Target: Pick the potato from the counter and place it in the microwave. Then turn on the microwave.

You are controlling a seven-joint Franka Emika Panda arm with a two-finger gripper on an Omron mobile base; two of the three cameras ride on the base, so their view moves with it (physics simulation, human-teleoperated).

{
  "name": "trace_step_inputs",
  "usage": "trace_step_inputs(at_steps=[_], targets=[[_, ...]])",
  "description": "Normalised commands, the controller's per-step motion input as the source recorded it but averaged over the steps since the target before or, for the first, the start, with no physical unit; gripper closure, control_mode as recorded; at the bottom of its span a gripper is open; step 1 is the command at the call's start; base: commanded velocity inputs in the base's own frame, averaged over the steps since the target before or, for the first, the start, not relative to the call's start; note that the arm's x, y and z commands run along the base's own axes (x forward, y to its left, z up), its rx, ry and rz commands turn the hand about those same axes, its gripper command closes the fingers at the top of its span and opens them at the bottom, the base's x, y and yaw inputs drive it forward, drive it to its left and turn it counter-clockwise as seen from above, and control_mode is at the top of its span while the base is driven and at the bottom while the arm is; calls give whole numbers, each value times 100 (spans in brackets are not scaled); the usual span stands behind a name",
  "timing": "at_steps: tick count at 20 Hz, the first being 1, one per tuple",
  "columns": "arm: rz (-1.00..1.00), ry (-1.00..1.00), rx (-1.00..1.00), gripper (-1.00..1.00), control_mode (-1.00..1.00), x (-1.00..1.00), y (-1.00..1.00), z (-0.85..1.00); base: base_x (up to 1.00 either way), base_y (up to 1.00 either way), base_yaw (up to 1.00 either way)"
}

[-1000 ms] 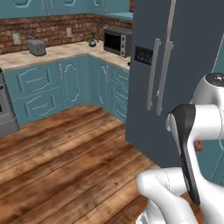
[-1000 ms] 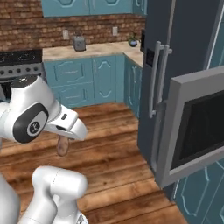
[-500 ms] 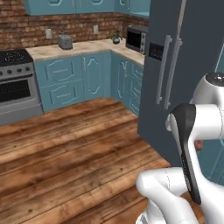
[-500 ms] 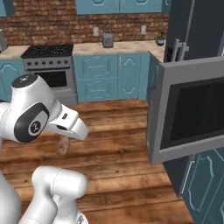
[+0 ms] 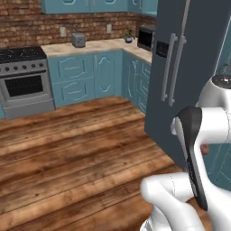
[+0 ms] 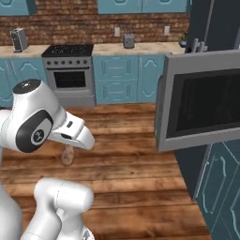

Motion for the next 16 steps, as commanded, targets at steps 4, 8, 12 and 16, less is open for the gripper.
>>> trace_step_inputs(at_steps=[4, 8, 12, 16], targets=[[0, 0, 0, 100, 100, 0, 0, 0, -45, -21, 6], [0, 0, 0, 100, 100, 0, 0, 0, -45, -18, 1], [0, 0, 0, 100, 100, 0, 0, 0, -47, -18, 0], [0, 0, 0, 100, 100, 0, 0, 0, -46, -10, 0]])
